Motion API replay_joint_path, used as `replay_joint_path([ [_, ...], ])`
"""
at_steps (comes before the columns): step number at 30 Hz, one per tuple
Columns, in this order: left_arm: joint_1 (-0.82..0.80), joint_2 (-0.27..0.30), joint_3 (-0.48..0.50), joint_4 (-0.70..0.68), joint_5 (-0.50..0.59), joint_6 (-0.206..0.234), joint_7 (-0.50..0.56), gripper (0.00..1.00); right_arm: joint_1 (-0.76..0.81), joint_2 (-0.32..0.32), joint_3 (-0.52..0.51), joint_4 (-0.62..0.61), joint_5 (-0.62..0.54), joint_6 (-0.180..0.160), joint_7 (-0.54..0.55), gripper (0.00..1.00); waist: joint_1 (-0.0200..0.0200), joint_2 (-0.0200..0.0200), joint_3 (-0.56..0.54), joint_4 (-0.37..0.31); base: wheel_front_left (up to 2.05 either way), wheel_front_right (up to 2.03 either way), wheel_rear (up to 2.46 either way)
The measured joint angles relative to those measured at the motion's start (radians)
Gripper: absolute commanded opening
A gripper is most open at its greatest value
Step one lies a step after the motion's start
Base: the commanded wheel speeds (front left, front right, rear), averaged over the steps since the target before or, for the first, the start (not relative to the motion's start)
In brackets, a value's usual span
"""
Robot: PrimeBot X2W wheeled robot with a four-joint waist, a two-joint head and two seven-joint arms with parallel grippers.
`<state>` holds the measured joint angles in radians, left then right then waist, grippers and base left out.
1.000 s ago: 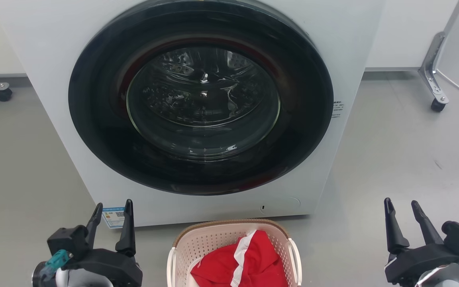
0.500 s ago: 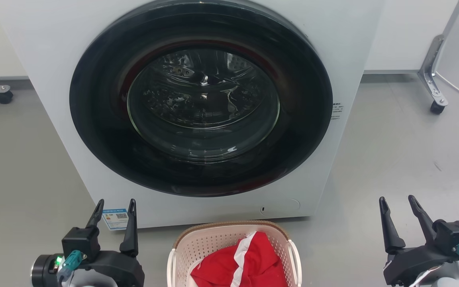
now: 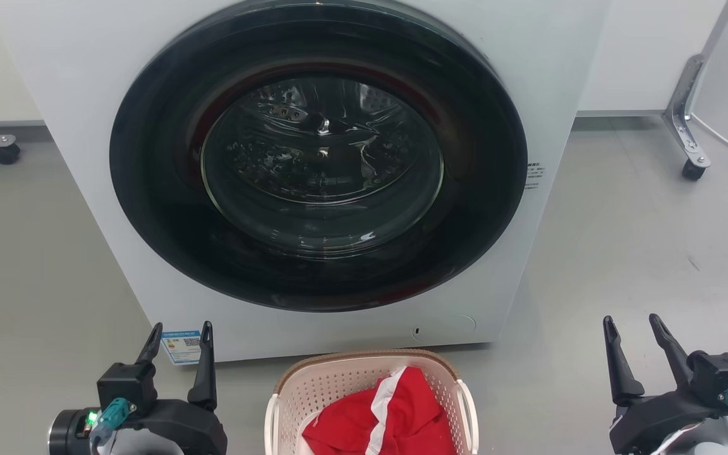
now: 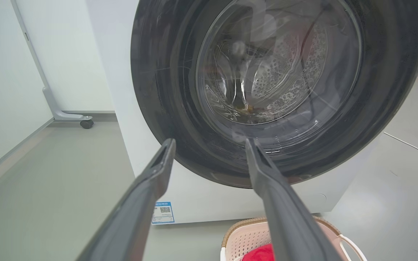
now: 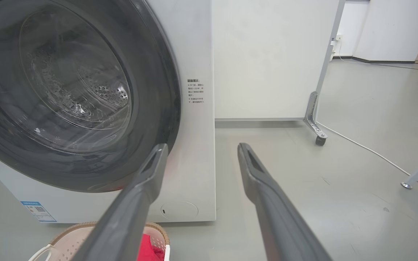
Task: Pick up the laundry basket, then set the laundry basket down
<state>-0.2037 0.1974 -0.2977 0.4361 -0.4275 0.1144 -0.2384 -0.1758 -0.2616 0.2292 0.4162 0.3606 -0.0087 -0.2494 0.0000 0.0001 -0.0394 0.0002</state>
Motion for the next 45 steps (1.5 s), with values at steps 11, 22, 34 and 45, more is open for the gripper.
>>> replay_joint_path([
  [11,0.000,-0.001,0.000,0.009,0.000,0.000,0.004,1.00,0.000,0.004,-0.005,0.004,0.000,0.002,0.000,1.00,0.0000,0.0000,0.003,0.003,0.00,0.00,0.00],
  [22,-0.001,-0.002,-0.001,0.008,0.000,0.000,0.004,1.00,0.000,0.007,-0.011,0.009,0.000,0.010,0.000,1.00,0.0000,-0.0001,0.013,0.004,0.00,0.00,0.00],
  [34,-0.023,-0.012,-0.012,-0.012,0.002,-0.001,0.017,1.00,-0.027,0.018,-0.010,-0.001,0.000,0.021,0.000,1.00,0.0000,-0.0001,0.089,0.003,0.00,0.00,0.00],
  [45,-0.103,-0.033,-0.017,-0.026,0.002,0.000,0.027,1.00,-0.111,0.026,-0.006,-0.010,0.000,0.032,0.000,1.00,0.0002,0.0000,0.225,-0.002,0.00,0.00,0.00],
])
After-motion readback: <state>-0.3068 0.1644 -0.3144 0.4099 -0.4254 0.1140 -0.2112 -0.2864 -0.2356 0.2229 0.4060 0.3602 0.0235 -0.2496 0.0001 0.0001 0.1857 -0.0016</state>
